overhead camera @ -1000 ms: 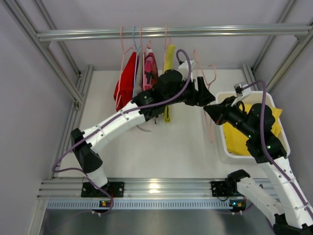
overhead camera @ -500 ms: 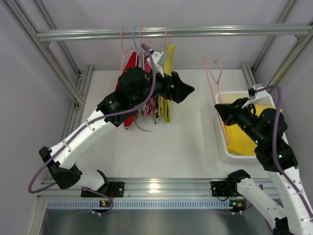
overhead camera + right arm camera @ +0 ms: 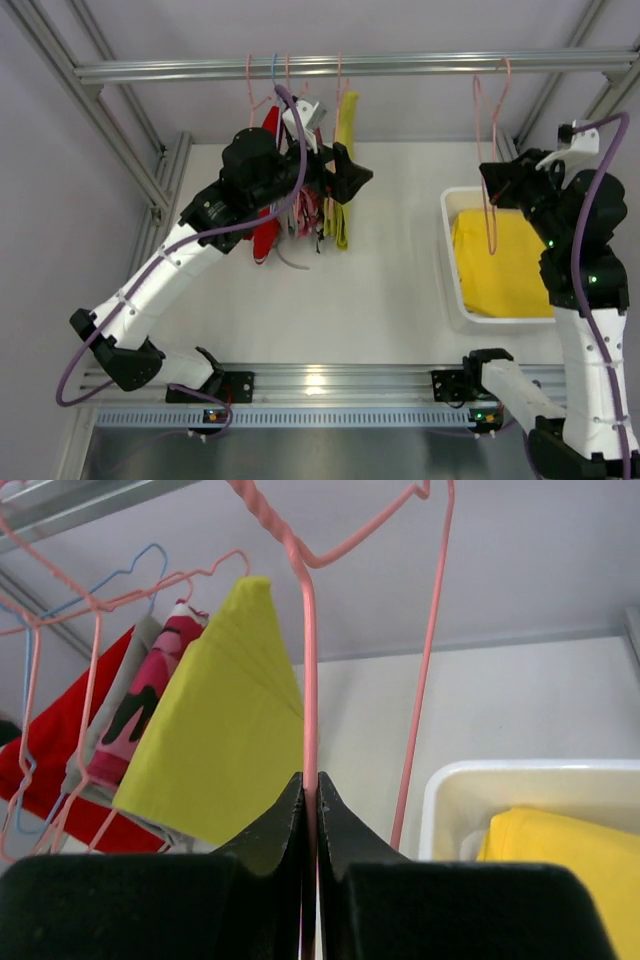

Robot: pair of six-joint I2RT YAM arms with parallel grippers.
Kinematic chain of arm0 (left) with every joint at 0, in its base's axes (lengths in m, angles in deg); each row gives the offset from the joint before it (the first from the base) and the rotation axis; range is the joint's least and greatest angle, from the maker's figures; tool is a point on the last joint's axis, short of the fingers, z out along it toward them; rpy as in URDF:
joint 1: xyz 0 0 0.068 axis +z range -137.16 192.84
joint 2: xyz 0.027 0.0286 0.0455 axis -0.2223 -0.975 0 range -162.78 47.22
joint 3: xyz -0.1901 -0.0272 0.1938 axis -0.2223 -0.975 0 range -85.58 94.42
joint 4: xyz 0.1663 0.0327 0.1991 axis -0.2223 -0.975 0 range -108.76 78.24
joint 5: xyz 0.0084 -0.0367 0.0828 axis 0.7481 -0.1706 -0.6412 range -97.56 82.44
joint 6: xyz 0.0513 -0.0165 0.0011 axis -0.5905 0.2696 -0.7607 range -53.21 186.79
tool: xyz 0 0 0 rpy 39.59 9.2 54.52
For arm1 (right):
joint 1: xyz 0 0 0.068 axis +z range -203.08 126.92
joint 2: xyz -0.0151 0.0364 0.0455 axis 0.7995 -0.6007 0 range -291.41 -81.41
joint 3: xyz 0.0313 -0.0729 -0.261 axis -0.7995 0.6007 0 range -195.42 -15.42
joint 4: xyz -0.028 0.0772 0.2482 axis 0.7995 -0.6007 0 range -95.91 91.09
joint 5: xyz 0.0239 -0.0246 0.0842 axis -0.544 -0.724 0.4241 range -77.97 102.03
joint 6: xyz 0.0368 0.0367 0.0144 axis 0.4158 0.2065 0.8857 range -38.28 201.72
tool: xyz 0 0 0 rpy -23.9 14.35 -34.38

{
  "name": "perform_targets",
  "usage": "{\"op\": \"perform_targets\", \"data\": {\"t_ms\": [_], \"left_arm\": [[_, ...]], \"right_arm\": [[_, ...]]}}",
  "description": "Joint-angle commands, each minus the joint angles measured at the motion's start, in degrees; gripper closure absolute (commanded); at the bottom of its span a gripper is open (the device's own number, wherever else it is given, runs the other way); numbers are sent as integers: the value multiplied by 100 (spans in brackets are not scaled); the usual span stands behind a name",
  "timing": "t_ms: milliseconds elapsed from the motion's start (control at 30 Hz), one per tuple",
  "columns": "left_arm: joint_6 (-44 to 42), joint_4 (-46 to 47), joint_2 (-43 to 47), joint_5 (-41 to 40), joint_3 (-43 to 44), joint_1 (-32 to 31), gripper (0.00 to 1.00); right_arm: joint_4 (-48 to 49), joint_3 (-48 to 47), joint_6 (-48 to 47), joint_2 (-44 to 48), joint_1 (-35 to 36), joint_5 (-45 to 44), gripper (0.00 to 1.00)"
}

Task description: Remove the trousers from the hanger

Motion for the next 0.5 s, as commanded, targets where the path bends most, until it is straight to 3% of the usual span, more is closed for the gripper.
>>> {"op": "perform_targets", "data": {"t_ms": [0,233,467], "left_arm": [[-64,-288,41,410,428,225,1],[173,-148,277,543,122,762,1],[419,-33,410,614,-124,1087,1]], "right_arm": [[3,-672,-26,-624,-786,1142,100],[391,-1173,-175,-1294,-1984,2367,100],[944,-805,149,-1409,-2011,2737,100]]}}
